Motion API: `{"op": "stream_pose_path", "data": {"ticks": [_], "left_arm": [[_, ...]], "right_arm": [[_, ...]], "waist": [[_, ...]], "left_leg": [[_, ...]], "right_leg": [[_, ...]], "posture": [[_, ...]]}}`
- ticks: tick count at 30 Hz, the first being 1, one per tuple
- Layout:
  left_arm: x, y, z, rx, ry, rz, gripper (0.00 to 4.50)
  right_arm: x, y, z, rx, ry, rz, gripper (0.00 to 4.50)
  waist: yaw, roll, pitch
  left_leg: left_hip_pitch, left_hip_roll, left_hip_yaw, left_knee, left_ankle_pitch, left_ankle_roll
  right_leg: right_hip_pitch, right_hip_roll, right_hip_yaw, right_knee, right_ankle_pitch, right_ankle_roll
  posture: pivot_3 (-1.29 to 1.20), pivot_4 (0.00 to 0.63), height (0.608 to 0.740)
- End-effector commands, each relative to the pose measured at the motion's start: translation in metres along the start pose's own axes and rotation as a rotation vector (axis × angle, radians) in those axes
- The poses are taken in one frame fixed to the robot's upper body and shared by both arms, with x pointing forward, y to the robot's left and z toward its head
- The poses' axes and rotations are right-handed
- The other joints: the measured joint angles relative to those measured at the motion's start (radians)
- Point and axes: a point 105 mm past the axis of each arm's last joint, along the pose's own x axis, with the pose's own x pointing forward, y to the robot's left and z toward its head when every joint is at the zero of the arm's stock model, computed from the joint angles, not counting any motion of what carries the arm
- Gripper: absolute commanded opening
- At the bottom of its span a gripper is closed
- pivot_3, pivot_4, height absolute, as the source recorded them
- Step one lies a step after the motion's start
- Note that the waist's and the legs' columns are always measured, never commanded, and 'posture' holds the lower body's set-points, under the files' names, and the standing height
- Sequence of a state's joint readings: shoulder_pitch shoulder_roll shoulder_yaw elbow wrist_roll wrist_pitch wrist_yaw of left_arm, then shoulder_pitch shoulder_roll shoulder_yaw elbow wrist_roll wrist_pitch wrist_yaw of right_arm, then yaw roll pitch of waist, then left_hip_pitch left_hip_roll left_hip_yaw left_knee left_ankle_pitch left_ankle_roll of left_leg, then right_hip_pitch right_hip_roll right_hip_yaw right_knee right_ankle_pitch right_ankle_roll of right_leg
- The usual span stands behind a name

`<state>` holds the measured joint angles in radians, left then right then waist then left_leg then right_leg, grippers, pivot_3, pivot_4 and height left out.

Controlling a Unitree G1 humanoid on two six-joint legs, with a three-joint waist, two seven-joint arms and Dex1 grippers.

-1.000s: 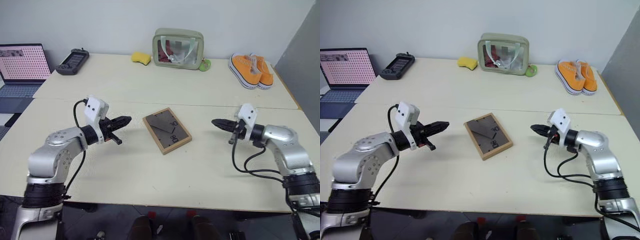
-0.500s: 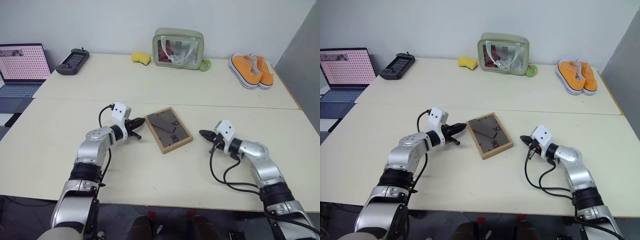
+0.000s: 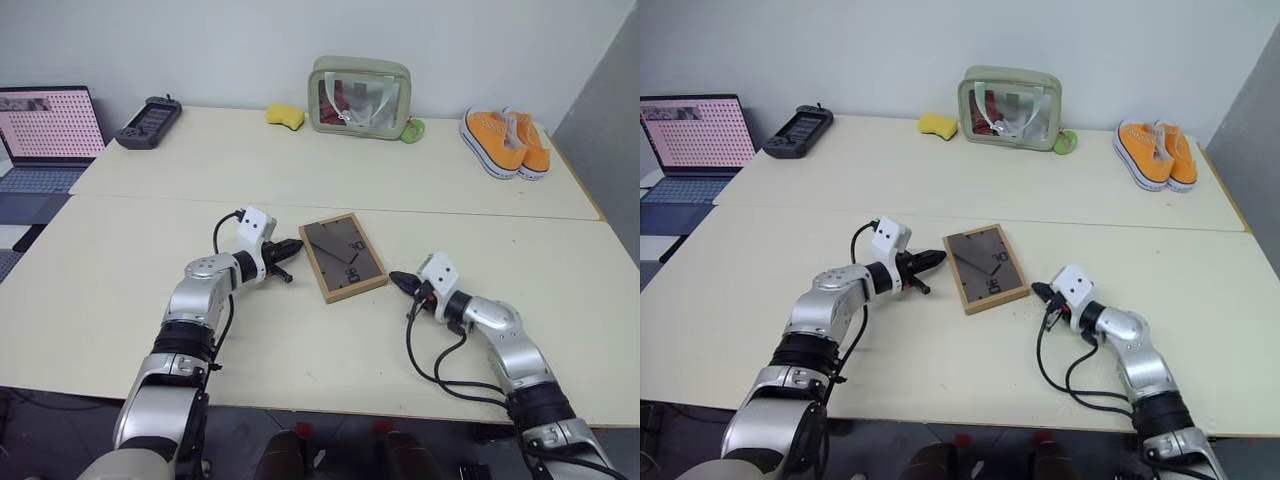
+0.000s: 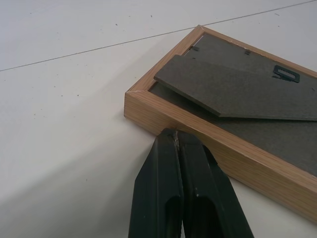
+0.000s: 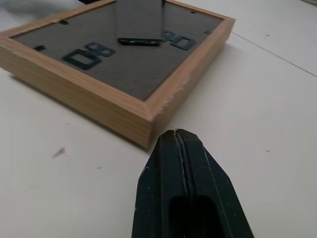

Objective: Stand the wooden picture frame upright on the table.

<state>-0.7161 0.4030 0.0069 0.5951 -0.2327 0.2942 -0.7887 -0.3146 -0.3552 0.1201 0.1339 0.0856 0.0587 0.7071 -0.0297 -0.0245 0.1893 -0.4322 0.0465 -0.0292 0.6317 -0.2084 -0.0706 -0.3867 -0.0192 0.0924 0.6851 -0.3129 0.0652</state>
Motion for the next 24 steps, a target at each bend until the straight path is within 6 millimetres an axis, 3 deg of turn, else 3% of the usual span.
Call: {"op": "stream_pose_path", "data": {"ticks": [1, 24], "left_arm": [[0.009, -0.006, 0.017, 0.052, -0.038, -0.035, 0.03], [0.027, -0.013, 0.023, 0.079, -0.035, -0.097, 0.03]], "right_arm": [[-0.001, 0.009, 0.021, -0.001, -0.065, 0.012, 0.00], [-0.003, 0.007, 0.026, 0.048, -0.072, -0.073, 0.00]], "waist": [[0.000, 0.000, 0.000], [-0.002, 0.000, 0.000]], "left_leg": [[0.000, 0.000, 0.000, 0.000, 0.000, 0.000], [0.000, -0.001, -0.001, 0.002, 0.000, 0.000]], "right_leg": [[0.000, 0.000, 0.000, 0.000, 0.000, 0.000], [0.000, 0.000, 0.000, 0.004, 0.000, 0.000]], "posture": [[0.00, 0.150, 0.740], [0.00, 0.150, 0.740]]}}
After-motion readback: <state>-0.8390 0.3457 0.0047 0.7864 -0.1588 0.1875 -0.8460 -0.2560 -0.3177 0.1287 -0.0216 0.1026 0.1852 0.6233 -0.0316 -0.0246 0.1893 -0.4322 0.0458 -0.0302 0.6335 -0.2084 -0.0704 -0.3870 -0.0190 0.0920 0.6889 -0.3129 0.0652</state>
